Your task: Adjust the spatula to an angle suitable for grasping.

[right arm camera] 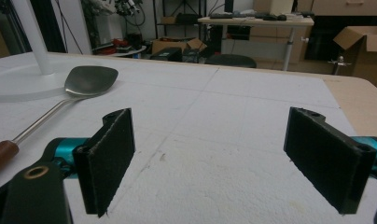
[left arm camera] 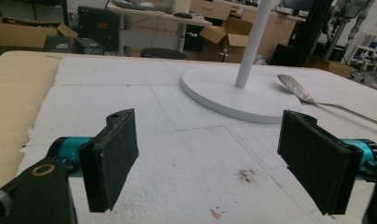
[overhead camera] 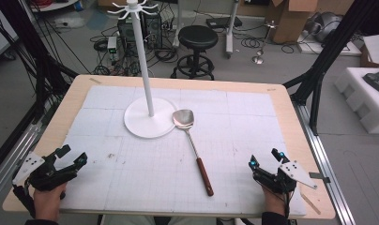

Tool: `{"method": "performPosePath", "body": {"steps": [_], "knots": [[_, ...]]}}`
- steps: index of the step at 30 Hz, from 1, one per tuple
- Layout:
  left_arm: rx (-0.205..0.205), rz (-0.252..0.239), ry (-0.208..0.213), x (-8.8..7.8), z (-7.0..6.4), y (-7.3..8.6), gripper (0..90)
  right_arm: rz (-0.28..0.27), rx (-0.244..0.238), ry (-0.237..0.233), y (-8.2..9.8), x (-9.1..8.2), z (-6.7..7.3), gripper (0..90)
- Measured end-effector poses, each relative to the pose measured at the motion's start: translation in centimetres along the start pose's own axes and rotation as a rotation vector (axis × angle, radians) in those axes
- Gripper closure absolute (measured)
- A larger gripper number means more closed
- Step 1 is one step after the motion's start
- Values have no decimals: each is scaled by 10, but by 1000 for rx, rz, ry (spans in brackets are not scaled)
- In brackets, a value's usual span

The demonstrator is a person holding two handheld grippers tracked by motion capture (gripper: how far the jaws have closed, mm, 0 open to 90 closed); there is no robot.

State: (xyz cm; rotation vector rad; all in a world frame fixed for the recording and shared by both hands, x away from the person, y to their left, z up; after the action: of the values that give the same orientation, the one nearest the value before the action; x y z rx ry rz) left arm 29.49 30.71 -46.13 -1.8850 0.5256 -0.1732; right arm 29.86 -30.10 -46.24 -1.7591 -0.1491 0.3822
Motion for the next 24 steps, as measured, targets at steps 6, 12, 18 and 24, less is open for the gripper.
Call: {"method": "performPosePath", "body": {"steps": [6, 12, 18, 24], "knots": [[-25, 26, -16, 3, 3, 0, 215, -4, 11, 3, 0, 0, -1, 162], [-37, 16, -10, 1, 4, 0, 220, -1, 15, -1, 0, 0, 0, 162], [-2, 22, 24, 0, -1, 1, 221, 18, -20, -2, 0, 2, 2, 199], [-9, 30, 37, 0, -2, 2, 221, 47, -49, -13, 0, 4, 6, 377]]}}
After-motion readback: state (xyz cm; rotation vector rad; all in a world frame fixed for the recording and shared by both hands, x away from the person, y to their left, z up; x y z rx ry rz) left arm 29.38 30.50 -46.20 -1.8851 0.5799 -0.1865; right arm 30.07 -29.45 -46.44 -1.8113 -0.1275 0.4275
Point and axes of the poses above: each handheld gripper's, and its own axes: x roughly forward along the jaws, y roughly out of its underside, z roughly to its left, the point moved 7 cm from there along x, roughly forward along the jaws, and after that the axes turned 12 degrees about -x, right-handed, at the moved point
